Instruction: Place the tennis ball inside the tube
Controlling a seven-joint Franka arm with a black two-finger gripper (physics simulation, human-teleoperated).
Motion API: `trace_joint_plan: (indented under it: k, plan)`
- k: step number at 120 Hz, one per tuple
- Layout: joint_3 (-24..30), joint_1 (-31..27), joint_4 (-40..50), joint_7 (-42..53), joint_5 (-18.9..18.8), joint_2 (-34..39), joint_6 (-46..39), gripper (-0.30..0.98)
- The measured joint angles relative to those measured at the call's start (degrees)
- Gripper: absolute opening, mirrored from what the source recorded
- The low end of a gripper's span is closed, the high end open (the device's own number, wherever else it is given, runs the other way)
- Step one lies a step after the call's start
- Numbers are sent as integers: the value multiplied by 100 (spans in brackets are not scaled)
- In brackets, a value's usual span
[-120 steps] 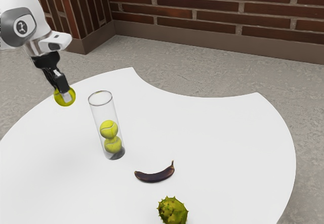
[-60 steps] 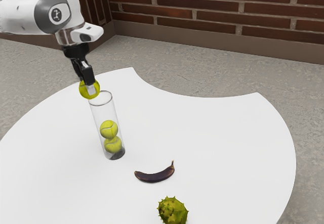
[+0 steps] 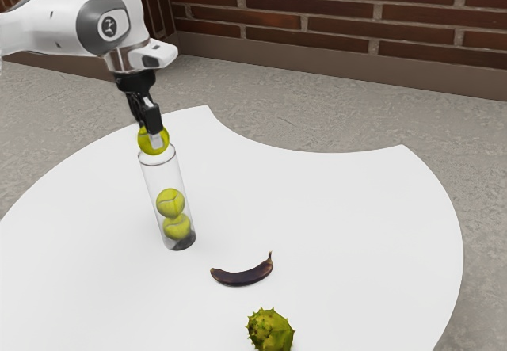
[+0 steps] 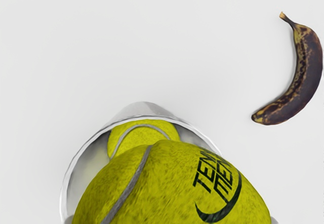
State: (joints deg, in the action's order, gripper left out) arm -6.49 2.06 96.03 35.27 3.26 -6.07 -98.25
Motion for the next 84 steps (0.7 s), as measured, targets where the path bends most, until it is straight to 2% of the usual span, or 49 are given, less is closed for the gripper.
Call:
trace_joint_plan:
  k: [17,33,43,64,84]
  plan:
    - [-15,-19,-3,3,36,-31,18,49]
    - [-14,-22,-1,7,52,-23,31,58]
    - [-17,-15,32,-11,56,55,51,61]
    - [-10,71,146,-365,53,733,365,65]
    - [-10,125,119,-686,52,829,570,67]
